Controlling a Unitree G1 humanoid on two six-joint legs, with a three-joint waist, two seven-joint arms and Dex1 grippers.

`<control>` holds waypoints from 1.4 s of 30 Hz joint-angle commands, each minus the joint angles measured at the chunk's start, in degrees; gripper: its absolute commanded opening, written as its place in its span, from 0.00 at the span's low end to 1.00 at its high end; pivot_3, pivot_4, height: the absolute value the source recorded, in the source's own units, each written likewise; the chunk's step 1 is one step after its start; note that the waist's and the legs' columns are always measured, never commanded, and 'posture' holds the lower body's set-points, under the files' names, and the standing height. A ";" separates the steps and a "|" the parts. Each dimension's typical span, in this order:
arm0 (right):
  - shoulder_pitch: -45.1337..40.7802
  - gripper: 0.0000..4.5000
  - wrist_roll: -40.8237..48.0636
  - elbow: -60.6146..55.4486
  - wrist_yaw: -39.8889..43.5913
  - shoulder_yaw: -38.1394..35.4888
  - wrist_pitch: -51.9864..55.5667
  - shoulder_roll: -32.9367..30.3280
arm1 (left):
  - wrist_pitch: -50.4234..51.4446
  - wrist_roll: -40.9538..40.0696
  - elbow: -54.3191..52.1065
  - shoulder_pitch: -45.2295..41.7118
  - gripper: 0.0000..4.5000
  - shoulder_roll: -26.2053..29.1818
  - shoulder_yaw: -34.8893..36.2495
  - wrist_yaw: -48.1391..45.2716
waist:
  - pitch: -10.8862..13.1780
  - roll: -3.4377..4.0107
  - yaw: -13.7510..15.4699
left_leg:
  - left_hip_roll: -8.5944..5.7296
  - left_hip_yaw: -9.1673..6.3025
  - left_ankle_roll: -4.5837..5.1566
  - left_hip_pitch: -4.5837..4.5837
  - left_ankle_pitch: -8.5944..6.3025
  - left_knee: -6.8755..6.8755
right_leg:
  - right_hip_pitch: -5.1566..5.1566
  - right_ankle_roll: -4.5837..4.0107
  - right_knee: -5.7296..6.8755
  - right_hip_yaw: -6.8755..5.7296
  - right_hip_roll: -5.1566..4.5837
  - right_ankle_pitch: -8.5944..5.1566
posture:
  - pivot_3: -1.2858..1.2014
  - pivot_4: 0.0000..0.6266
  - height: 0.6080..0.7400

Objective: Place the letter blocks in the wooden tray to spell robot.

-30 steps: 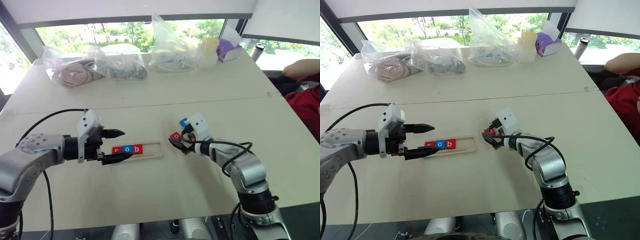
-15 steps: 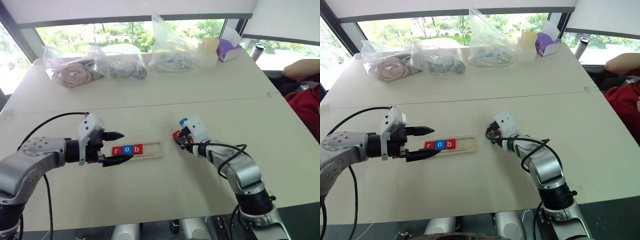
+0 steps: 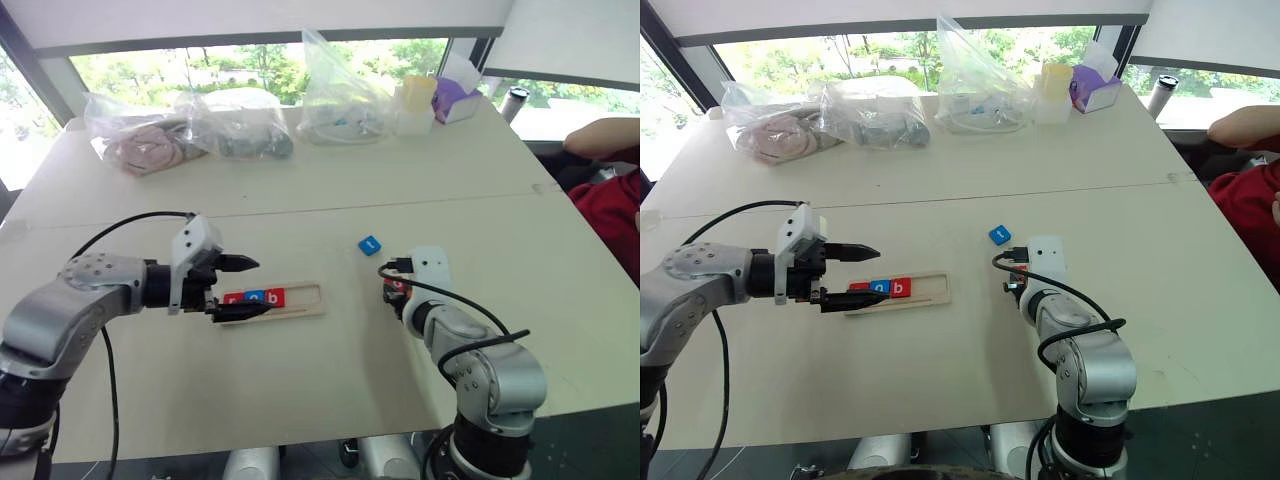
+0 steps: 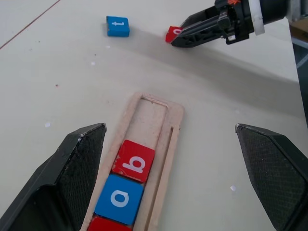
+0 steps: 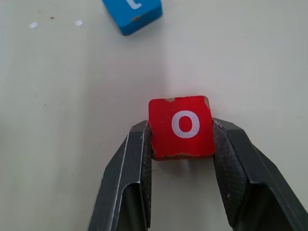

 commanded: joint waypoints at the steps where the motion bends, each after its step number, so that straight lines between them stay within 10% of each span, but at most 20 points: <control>1: -1.75 0.49 -1.37 3.53 -2.51 -4.21 -0.53 4.61 | -1.38 1.22 0.66 -1.69 1.00 -0.07 -0.74 -1.67 | -0.01 -0.01 0.00 | -0.02 0.01 0.00 0.01 0.00 0.01 | 0.02 -0.01 0.00 0.00 -0.02 -0.01 | 0.52 0.24 1.00; 6: -1.98 1.00 0.25 1.22 -0.96 -2.57 1.80 2.58 | -1.22 1.51 0.51 -1.13 1.00 0.14 0.07 -2.29 | -0.01 -0.02 0.03 | -0.03 0.02 -0.01 -0.01 0.01 0.04 | 0.04 -0.14 -0.02 0.01 -0.05 -0.09 | 0.52 0.24 1.00; 11: -6.45 1.00 7.30 -4.98 8.83 -8.63 3.86 -1.40 | -1.89 1.39 -0.41 1.14 1.00 2.39 1.71 -4.77 | 0.02 0.02 -0.10 | -0.03 0.02 -0.01 -0.08 0.01 0.02 | -0.03 0.05 -0.02 0.00 -0.06 0.00 | 0.52 0.24 1.00; 15: -8.17 1.00 16.05 -2.54 25.29 -8.39 -4.21 -18.79 | -2.61 0.70 -0.25 1.14 1.00 4.52 2.70 -7.68 | 0.08 0.11 -0.08 | -0.03 0.03 -0.01 -0.09 0.01 -0.01 | -0.08 0.03 -0.04 -0.02 -0.04 -0.03 | 0.52 0.24 1.00; 20: -2.38 1.00 18.33 19.48 63.12 -0.11 -40.53 -43.54 | -1.71 -1.13 -3.69 0.10 1.00 5.22 2.96 -9.23 | 0.09 -0.01 -0.10 | -0.03 0.02 0.07 -0.01 -0.04 -0.14 | 0.11 0.01 -0.28 -0.09 -0.03 -0.20 | 0.52 0.24 1.00; 35: -22.20 1.00 2.52 71.26 80.91 15.63 -90.73 -42.70 | 1.00 -3.00 -7.79 7.99 1.00 9.15 11.03 -7.32 | 0.18 -0.02 -0.35 | -0.01 0.23 0.10 0.08 -0.06 -0.01 | 0.08 0.12 -0.03 0.09 -0.01 -0.04 | 0.52 0.24 1.00; 42: -23.46 0.35 2.38 74.91 82.20 15.01 -93.98 -41.33 | 1.52 -3.24 -8.19 9.86 1.00 9.61 13.14 -6.22 | 0.17 -0.03 -0.04 | -0.02 0.22 0.09 0.33 -0.05 0.03 | 0.31 -0.10 0.01 0.09 -0.01 0.08 | 0.52 0.24 1.00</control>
